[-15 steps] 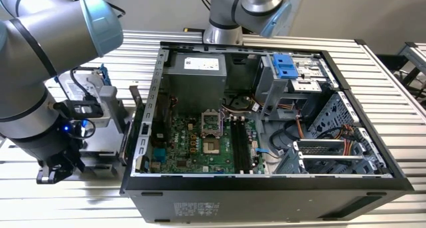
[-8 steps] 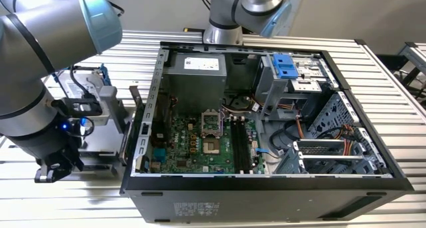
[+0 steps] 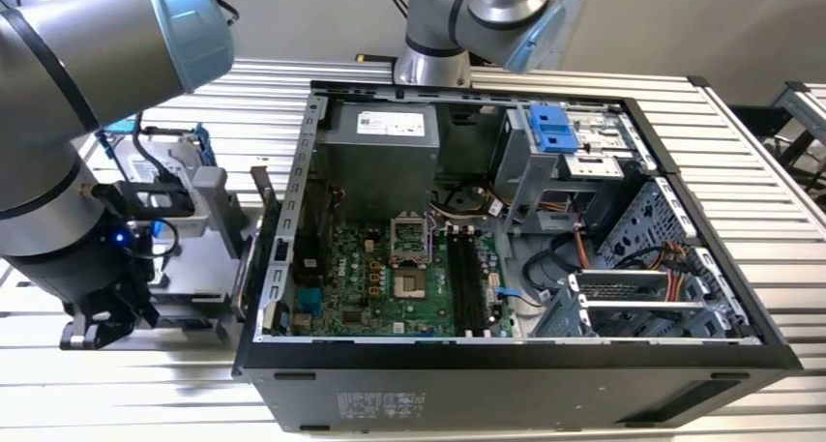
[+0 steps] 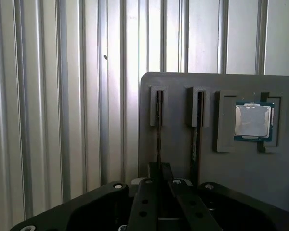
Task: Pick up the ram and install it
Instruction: 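Pick up the ram and move it above insertion slot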
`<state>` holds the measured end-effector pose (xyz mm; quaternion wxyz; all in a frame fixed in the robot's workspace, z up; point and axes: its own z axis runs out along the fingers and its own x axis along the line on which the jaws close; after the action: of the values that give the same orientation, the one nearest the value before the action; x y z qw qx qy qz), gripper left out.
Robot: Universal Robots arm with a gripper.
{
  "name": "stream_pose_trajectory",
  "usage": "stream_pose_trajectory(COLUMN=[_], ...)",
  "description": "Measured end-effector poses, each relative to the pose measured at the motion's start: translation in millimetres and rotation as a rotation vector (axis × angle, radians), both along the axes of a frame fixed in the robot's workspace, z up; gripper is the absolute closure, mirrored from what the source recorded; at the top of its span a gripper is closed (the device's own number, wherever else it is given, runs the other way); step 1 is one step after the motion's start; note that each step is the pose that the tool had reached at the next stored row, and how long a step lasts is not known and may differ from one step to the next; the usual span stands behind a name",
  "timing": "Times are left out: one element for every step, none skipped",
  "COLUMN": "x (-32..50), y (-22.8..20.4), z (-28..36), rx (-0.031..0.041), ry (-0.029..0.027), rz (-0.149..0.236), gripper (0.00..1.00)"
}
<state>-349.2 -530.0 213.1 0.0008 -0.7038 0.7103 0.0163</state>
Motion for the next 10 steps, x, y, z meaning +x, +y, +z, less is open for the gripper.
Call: stream_pose_trajectory(x=[0.0,0.0,0.0,0.0,0.0,0.0,0.0,0.0,0.0,0.0], y=[0.0,0.0,0.0,0.0,0.0,0.0,0.0,0.0,0.0,0.0], z=[2.4,4.8,6.5,7.8,8.7,9.6,10.6,11.8,13.0,14.7], rx=[0.0,0.0,0.0,0.0,0.0,0.0,0.0,-0.0001,0.0,0.0], ry=[0.0,0.0001,0.0,0.0,0.0,0.0001,0.0001,0.0001,0.0,0.0], rz=[0.0,0.0,0.0,0.0,0.0,0.0,0.0,0.0,0.0,0.0], gripper=[1.0,1.0,1.0,1.0,1.0,1.0,1.0,1.0,1.0,1.0])
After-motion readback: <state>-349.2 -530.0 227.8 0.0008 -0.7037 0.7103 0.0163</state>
